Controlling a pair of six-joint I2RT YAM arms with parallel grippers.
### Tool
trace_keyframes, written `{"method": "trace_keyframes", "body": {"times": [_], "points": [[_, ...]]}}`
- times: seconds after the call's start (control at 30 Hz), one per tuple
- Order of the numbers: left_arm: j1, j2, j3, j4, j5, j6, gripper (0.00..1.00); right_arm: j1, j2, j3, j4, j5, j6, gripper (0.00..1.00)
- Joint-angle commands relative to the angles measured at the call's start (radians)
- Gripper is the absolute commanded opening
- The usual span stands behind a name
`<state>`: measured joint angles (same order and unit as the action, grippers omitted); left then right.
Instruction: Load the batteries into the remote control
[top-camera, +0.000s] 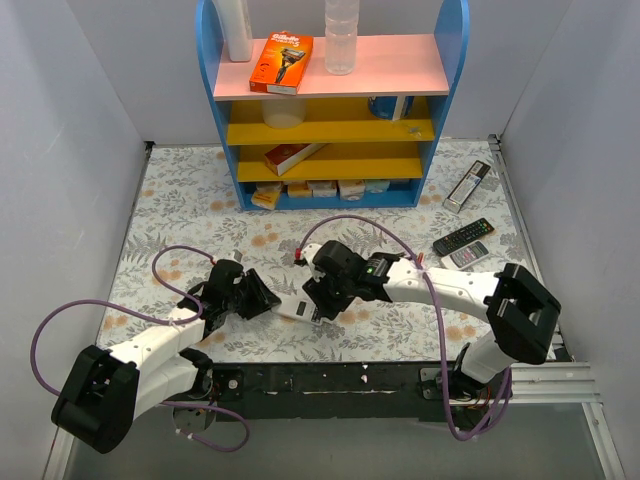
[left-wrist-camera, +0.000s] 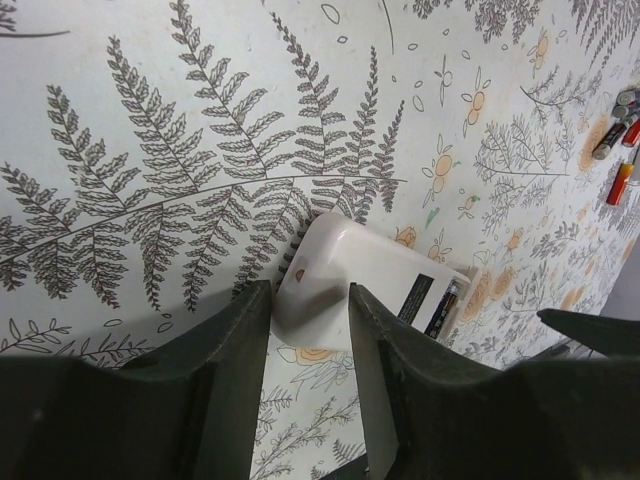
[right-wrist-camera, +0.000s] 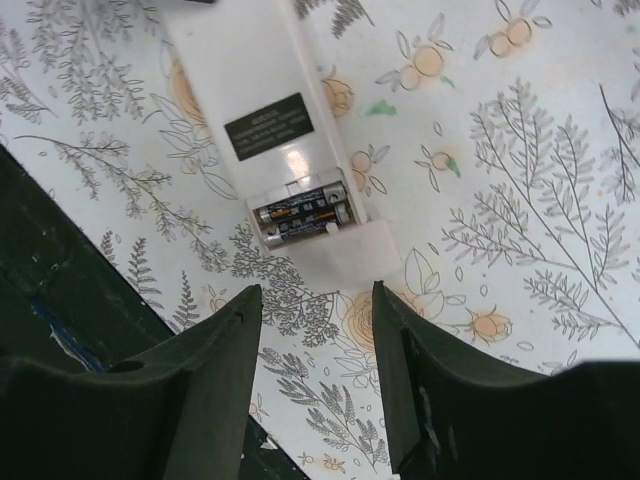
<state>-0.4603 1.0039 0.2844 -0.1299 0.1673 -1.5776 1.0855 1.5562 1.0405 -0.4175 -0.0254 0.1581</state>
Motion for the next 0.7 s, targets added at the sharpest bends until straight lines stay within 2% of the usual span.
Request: {"method": "trace_keyframes", "body": {"times": [0.0,0.1,0.3,0.37,0.4,0.5,0.6,0.67], "points": [[-0.008,-0.008,-0.028,-0.025,0.061,0.014,0.38,-0.025,-0.065,-0.054,0.052,0.136,0.162,0.55],[-0.006,-0.008,-0.034,-0.024,0.08,-0.004,0.39,-0.052,-0.113,-0.114,0.091,0.15,0.211,0.55],[-0.026,0.005,-0.042,0.004,0.109,-0.084,0.41,-0.165,-0.238,-0.267,0.172,0.079,0.323,0.57],[-0.067,0.039,-0.025,0.015,0.084,-0.134,0.44,-0.225,-0.307,-0.333,0.224,0.038,0.319,0.57],[-0.08,0.05,-0.018,0.015,0.084,-0.151,0.46,-0.26,-0.318,-0.344,0.23,-0.008,0.316,0.63],[-0.15,0.084,0.022,0.009,0.061,-0.206,0.49,-0.306,-0.326,-0.347,0.2,-0.062,0.301,0.64],[-0.19,0.116,0.048,-0.011,0.017,-0.245,0.53,-0.309,-0.323,-0.352,0.171,-0.068,0.284,0.63],[-0.198,0.124,0.064,-0.033,-0.012,-0.252,0.6,-0.309,-0.324,-0.365,0.175,-0.076,0.284,0.63]]}}
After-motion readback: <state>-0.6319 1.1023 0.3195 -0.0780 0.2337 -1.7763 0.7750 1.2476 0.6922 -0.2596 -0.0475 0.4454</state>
